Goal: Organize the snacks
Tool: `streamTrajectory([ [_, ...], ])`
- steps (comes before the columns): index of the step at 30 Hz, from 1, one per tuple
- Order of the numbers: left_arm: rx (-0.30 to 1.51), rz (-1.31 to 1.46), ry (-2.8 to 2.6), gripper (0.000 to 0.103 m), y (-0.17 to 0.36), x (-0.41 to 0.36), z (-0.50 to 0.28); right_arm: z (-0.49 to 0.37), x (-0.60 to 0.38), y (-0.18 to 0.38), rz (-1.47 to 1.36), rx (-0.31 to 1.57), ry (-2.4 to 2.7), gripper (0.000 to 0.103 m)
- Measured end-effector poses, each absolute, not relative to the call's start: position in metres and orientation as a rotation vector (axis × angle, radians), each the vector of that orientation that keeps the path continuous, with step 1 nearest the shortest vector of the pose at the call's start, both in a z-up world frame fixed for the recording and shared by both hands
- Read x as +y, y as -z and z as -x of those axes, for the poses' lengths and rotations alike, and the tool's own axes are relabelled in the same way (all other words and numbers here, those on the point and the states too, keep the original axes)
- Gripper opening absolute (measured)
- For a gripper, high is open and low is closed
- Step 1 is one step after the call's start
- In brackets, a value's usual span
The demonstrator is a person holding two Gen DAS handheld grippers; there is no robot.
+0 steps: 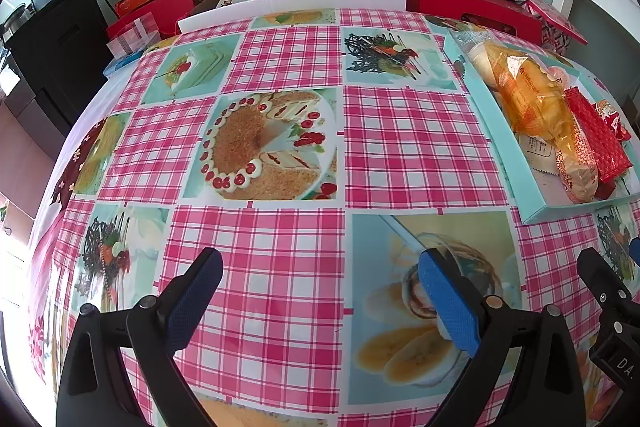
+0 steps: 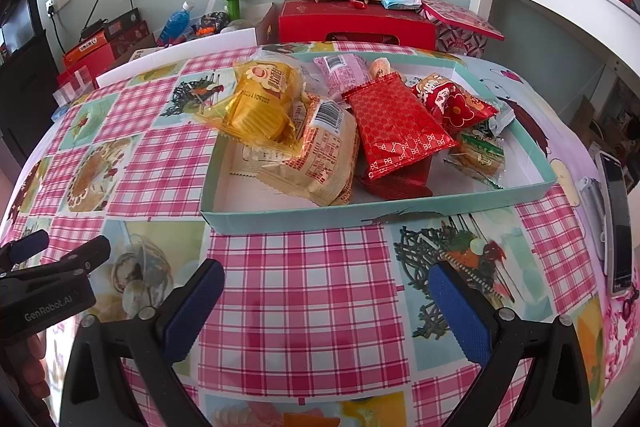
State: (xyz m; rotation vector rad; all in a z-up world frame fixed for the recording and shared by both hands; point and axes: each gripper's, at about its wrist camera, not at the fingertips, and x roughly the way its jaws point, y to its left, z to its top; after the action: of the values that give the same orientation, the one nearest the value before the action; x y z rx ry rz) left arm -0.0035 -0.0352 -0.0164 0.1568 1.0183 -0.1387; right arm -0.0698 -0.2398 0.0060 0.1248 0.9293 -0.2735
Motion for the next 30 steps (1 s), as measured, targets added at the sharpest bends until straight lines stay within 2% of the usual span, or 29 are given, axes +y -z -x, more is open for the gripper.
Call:
streamTrajectory([
  [30,1.018,-0.155,0.136,0.098,0.0175,-0.0324,0.0031,0.0717,-0.2484,-0.0033,-0.136,0.944,0.310,0.103],
])
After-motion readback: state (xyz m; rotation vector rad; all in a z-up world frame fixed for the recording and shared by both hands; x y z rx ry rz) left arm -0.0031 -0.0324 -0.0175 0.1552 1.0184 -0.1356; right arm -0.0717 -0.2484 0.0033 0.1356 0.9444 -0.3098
